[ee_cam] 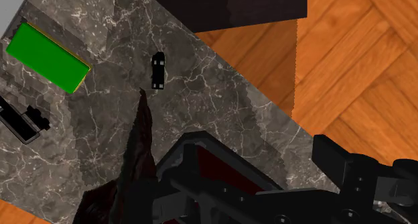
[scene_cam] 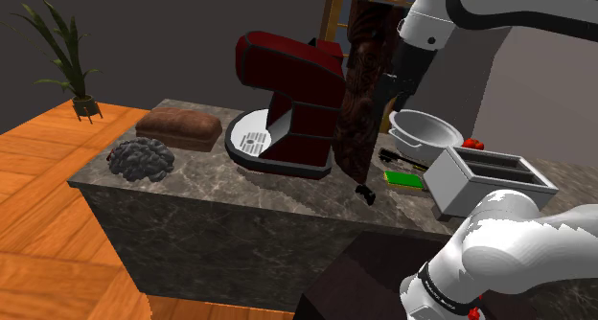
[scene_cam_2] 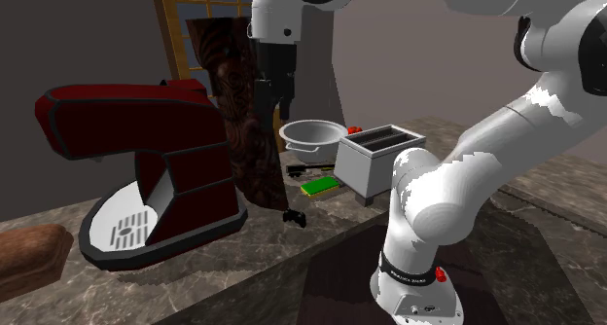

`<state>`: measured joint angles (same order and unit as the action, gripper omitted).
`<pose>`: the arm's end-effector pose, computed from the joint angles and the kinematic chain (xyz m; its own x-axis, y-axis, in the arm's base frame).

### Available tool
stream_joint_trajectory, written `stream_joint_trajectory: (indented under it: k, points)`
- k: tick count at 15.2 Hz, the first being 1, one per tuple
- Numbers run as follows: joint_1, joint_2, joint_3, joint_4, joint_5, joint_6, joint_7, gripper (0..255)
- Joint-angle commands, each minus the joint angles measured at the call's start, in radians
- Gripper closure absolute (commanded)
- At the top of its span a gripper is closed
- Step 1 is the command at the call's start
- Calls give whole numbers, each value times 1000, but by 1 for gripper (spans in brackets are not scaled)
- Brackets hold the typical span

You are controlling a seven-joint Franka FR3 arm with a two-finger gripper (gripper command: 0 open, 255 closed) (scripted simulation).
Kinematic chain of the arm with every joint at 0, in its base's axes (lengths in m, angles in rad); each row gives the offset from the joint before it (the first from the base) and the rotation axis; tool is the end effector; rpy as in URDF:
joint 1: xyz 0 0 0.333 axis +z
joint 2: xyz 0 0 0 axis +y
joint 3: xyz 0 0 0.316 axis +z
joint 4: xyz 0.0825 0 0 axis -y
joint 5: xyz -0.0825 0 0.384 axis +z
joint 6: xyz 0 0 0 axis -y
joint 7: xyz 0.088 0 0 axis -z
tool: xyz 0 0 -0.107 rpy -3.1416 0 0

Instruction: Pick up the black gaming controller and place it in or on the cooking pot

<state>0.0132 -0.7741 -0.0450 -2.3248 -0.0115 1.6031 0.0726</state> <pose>0.3137 -0.0157 0.6043 0.9944 -0.0927 0.0503 -0.0916 -0.9955 -0.0237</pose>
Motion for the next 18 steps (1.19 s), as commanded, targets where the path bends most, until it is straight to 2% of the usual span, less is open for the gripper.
stream_joint_trajectory:
  k: [1, 10, 18]
  points:
    - [0, 0, 0, 0, 0, 0, 0, 0]
    - [-43, 22, -29, -272, -68, 269, -6, 0]
    - [-98, 151, -66, -446, -145, 552, -1, 0]
